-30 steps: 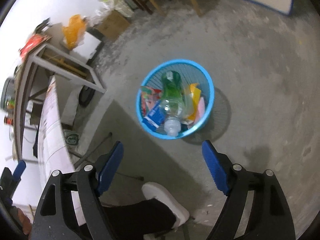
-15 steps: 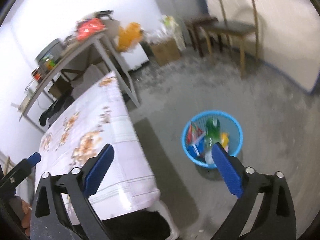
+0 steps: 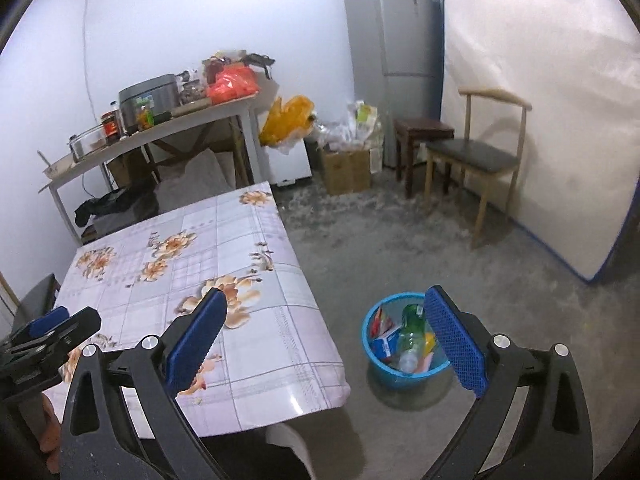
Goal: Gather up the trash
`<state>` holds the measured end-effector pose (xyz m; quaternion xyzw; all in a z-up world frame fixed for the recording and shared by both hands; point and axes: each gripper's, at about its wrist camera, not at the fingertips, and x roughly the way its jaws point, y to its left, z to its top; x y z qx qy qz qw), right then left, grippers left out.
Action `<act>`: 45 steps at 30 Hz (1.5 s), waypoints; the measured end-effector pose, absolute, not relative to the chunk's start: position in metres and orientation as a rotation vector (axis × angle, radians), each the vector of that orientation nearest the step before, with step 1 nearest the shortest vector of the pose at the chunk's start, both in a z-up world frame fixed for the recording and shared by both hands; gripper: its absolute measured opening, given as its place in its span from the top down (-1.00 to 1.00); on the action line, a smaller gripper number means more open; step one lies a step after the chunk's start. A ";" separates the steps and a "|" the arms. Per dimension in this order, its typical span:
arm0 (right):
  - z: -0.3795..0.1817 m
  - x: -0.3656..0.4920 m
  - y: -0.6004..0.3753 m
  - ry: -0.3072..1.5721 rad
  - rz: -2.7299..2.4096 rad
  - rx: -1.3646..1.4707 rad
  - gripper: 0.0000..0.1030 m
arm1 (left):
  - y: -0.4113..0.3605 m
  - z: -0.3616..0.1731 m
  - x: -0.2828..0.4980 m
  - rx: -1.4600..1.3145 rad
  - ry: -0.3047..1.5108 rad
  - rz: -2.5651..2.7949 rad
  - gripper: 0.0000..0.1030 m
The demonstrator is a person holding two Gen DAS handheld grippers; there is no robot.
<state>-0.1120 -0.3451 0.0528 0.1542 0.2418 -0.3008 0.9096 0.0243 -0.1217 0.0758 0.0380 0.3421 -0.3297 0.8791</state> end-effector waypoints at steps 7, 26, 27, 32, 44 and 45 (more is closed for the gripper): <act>0.053 -0.130 -0.318 0.465 -0.648 0.226 -0.85 | -0.093 0.076 0.003 0.041 0.649 -0.616 -0.89; -0.004 -0.139 -0.317 0.694 -0.776 0.304 -0.85 | -0.137 0.014 -0.024 0.318 0.798 -0.550 -0.89; -0.007 -0.140 -0.317 0.703 -0.778 0.306 -0.85 | -0.139 0.012 -0.025 0.333 0.804 -0.550 -0.89; -0.016 -0.142 -0.320 0.731 -0.787 0.322 -0.85 | -0.143 0.009 -0.023 0.349 0.819 -0.530 -0.89; -0.021 -0.138 -0.319 0.753 -0.785 0.280 -0.85 | -0.138 0.006 -0.014 0.340 0.842 -0.474 -0.89; -0.021 -0.138 -0.318 0.755 -0.781 0.279 -0.85 | -0.137 0.007 -0.013 0.342 0.843 -0.470 -0.89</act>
